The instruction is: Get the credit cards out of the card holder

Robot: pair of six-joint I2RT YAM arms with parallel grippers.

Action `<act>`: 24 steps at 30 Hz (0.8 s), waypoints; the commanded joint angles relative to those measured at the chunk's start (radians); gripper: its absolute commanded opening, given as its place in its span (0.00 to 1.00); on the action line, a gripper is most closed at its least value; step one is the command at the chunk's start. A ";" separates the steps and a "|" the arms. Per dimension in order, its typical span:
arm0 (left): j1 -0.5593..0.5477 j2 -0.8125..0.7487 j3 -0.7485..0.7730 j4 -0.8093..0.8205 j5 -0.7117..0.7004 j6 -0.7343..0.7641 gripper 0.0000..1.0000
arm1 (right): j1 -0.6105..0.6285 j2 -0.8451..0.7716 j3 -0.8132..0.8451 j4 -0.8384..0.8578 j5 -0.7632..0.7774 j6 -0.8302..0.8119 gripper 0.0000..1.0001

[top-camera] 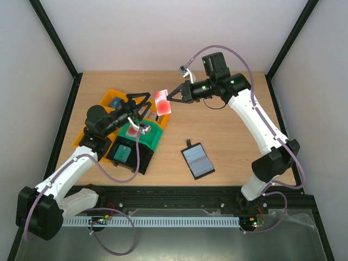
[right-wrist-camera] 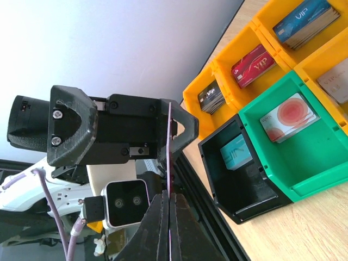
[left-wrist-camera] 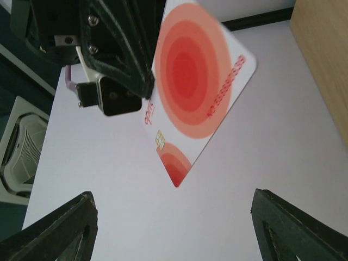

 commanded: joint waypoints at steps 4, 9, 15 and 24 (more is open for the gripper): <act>-0.069 0.042 0.043 0.069 0.017 0.027 0.79 | 0.003 0.001 0.006 0.049 -0.032 0.030 0.02; -0.114 0.067 0.078 0.071 -0.035 -0.023 0.57 | 0.004 -0.012 -0.011 0.118 -0.042 0.071 0.02; -0.114 0.077 0.097 0.071 -0.056 -0.055 0.13 | 0.004 -0.019 -0.023 0.111 -0.042 0.058 0.02; -0.213 0.069 0.193 -0.354 -0.390 -0.143 0.02 | -0.046 -0.013 -0.035 0.023 0.256 0.068 0.54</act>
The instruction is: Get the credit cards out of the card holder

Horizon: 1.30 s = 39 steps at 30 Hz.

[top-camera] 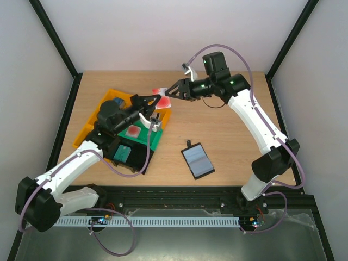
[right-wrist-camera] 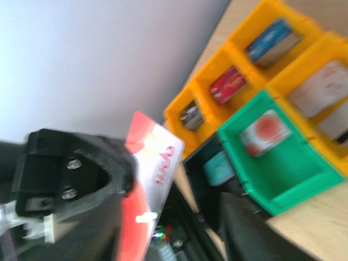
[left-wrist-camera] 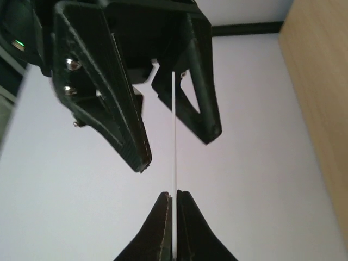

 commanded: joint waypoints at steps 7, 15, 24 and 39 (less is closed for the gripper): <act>-0.179 0.394 0.556 -1.097 -0.784 -0.695 0.02 | -0.180 -0.048 -0.097 -0.166 0.532 0.039 0.99; -0.106 0.777 0.865 -1.812 -0.705 -1.373 0.02 | -0.208 -0.061 -0.167 -0.219 0.633 0.003 0.99; -0.020 0.795 0.813 -1.779 -0.880 -1.441 0.02 | -0.209 -0.073 -0.203 -0.199 0.621 0.002 0.99; 0.021 0.820 0.779 -1.707 -0.894 -1.638 0.02 | -0.209 -0.083 -0.200 -0.195 0.615 0.001 0.99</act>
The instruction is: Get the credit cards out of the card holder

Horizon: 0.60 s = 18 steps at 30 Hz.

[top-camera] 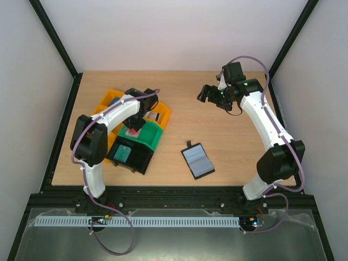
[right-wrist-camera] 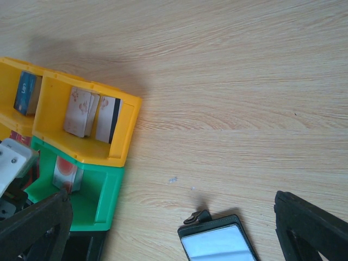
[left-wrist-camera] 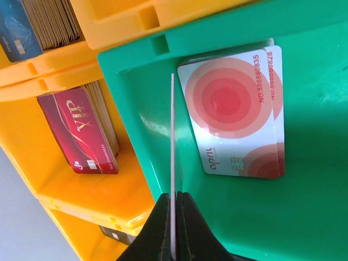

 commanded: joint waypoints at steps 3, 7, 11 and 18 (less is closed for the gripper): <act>-0.006 0.039 0.014 0.007 -0.037 -0.157 0.02 | 0.003 -0.036 -0.002 -0.013 0.010 -0.014 0.99; -0.030 0.070 0.043 0.021 -0.075 -0.186 0.02 | 0.003 -0.037 -0.005 -0.011 0.003 -0.014 0.99; -0.034 0.108 0.054 0.021 -0.108 -0.207 0.02 | 0.003 -0.040 -0.005 -0.014 0.004 -0.014 0.99; -0.028 0.116 -0.007 0.032 -0.093 -0.218 0.02 | 0.003 -0.056 -0.019 -0.015 0.005 -0.021 0.99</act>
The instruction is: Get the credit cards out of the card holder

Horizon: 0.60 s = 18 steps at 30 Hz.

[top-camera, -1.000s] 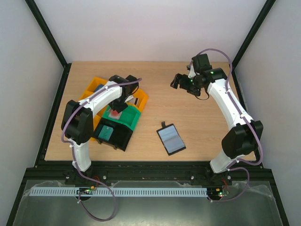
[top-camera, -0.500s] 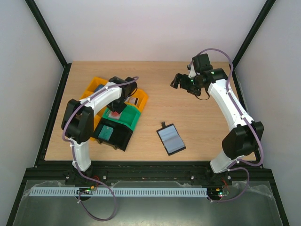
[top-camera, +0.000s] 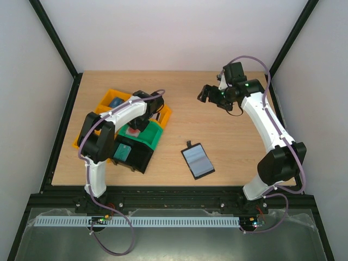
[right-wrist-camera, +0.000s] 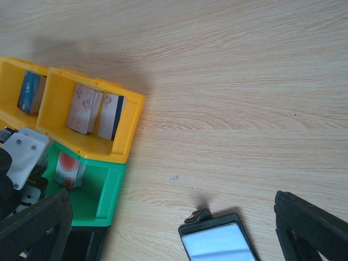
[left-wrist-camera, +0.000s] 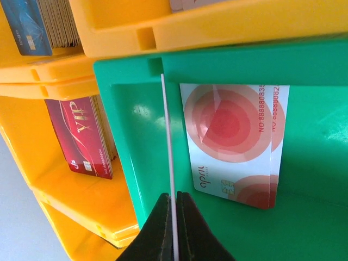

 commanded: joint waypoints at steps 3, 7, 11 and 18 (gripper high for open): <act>0.018 0.046 -0.062 0.027 0.006 -0.037 0.02 | 0.003 -0.041 -0.019 -0.014 0.003 -0.017 0.99; 0.019 0.066 -0.041 0.031 0.037 -0.046 0.02 | 0.004 -0.044 -0.021 -0.017 0.002 -0.024 0.99; 0.023 0.091 0.008 0.038 0.007 -0.055 0.02 | 0.004 -0.049 -0.026 -0.017 0.001 -0.024 0.99; 0.025 0.094 0.006 0.045 -0.008 -0.037 0.36 | 0.003 -0.060 -0.026 -0.018 -0.002 -0.032 0.99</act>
